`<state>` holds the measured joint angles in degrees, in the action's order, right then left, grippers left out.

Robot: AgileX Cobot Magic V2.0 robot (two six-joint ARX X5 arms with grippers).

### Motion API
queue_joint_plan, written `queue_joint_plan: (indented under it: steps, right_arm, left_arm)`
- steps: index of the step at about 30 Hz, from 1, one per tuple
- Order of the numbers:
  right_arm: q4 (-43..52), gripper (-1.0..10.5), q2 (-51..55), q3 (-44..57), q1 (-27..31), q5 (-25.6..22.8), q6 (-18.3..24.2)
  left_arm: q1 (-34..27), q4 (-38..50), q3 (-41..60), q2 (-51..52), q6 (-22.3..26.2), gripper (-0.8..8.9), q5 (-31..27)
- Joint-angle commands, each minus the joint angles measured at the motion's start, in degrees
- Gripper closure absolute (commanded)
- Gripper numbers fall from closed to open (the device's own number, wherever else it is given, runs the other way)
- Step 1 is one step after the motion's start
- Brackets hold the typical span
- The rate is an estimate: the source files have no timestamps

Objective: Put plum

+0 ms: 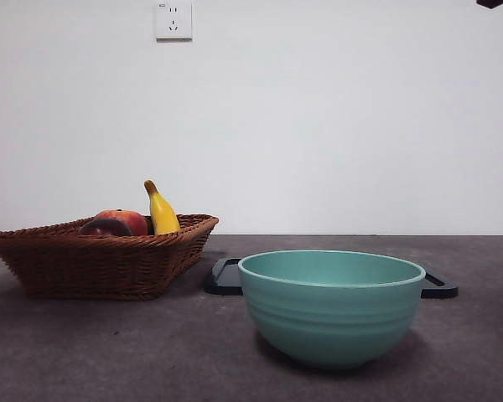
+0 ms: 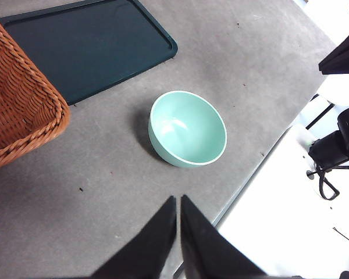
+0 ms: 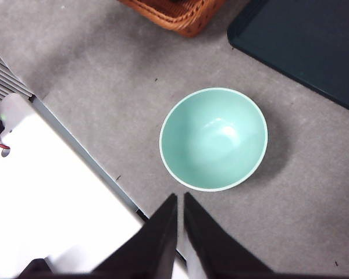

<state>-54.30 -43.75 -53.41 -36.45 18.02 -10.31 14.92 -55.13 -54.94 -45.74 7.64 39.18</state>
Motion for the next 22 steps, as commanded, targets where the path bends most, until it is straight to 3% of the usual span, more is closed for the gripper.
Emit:
queue_joint_plan:
  steps: [1,22]
  right_arm:
    - [0.8,9.4,-0.3,-0.9,-0.5,0.0,0.5]
    - [2.0,9.4,-0.3,-0.9,-0.5,0.0,0.5]
  left_arm:
    - [0.3,0.5,-0.8,-0.2,0.6,8.06,0.3]
    - [0.3,1.2,-0.8,-0.1,1.2,8.06,0.2]
